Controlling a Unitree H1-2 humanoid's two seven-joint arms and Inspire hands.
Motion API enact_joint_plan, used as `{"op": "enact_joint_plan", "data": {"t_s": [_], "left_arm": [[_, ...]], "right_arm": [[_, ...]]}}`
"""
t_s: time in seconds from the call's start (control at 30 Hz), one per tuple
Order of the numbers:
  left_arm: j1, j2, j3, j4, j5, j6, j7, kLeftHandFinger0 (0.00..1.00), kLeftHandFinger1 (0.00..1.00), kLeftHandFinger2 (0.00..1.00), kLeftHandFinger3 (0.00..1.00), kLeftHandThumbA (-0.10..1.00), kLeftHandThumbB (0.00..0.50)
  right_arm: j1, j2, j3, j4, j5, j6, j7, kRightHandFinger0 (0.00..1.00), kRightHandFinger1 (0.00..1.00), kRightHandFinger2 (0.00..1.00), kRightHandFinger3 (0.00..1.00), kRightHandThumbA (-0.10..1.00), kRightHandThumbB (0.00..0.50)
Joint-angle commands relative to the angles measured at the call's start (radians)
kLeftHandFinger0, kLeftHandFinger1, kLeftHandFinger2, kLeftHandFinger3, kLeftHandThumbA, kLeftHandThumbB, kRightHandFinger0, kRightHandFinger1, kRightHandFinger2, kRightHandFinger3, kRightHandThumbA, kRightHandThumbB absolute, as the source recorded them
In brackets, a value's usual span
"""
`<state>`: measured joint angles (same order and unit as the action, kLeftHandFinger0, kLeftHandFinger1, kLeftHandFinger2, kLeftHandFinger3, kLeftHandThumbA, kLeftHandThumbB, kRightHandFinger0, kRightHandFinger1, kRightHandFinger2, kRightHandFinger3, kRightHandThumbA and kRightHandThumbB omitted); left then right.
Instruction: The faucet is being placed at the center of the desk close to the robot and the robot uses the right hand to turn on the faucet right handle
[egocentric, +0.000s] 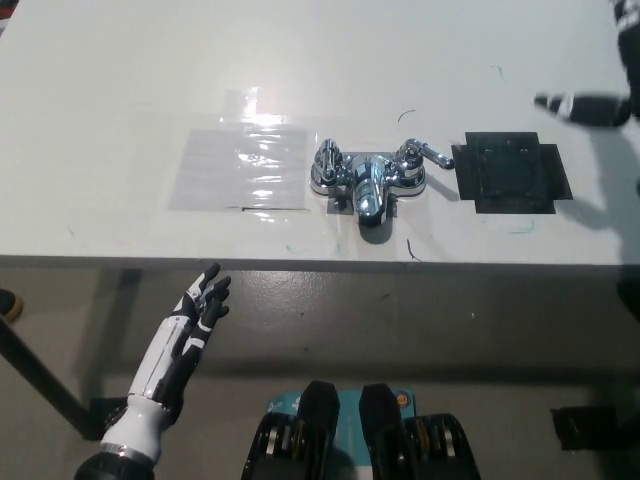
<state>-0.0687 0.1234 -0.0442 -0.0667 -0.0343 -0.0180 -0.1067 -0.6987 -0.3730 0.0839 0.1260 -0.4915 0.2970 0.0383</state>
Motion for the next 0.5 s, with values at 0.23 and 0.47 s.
{"op": "enact_joint_plan", "data": {"t_s": [0.23,0.47], "left_arm": [[-0.137,0.013,0.018,-0.003,-0.014,-0.009,-0.011,1.0,1.0,1.0,1.0,0.86,0.095],[-0.164,0.018,0.024,0.013,-0.015,-0.018,-0.009,1.0,1.0,1.0,1.0,0.86,0.09]], "right_arm": [[0.175,-0.08,-0.118,-1.076,0.674,-0.263,-0.085,1.0,1.0,1.0,1.0,1.0,0.364],[0.223,-0.034,-0.114,-1.076,0.666,-0.284,-0.094,1.0,1.0,1.0,1.0,1.0,0.334]]}}
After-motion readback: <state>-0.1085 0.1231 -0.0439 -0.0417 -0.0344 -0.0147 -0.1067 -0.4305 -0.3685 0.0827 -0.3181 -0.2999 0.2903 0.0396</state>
